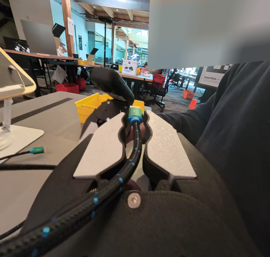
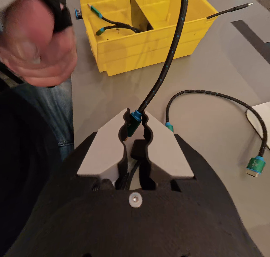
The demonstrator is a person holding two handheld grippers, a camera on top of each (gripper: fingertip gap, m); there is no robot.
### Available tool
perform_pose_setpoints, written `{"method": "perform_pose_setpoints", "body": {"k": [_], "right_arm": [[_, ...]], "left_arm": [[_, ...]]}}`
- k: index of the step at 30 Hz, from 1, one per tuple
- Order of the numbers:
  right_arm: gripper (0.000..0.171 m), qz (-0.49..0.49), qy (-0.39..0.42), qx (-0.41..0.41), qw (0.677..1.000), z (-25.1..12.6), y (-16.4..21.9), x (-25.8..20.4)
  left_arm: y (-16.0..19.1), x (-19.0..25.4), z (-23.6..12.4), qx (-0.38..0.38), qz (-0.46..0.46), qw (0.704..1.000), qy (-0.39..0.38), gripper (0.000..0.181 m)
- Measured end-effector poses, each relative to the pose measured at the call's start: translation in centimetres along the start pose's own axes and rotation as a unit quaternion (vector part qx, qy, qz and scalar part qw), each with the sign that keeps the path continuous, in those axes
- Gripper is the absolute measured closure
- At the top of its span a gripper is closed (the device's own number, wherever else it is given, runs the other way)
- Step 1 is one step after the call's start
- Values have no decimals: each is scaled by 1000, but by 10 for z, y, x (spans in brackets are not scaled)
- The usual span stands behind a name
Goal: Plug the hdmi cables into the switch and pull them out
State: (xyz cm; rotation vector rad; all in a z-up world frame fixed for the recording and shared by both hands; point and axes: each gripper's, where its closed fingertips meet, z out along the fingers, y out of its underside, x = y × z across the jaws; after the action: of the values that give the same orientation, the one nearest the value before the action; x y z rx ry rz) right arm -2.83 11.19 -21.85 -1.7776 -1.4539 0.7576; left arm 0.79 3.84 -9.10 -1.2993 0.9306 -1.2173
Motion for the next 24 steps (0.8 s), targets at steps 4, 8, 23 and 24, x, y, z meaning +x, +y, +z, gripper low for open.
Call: {"method": "perform_pose_setpoints", "body": {"k": [4, 8, 23, 24], "right_arm": [[157, 1, -39, -26, 999, 10, 10, -16], [157, 4, -73, -49, 996, 19, 20, -32], [157, 34, -57, -40, 997, 25, 29, -27], [157, 34, -42, -35, 998, 23, 29, -21]], "left_arm": [[-18, -9, -3, 19, 22, 999, -19, 161], [-31, -20, -5, 34, 47, 997, -51, 161], [-37, -59, -17, 29, 86, 988, -126, 172], [-36, -57, -15, 25, 81, 990, -117, 172]]}}
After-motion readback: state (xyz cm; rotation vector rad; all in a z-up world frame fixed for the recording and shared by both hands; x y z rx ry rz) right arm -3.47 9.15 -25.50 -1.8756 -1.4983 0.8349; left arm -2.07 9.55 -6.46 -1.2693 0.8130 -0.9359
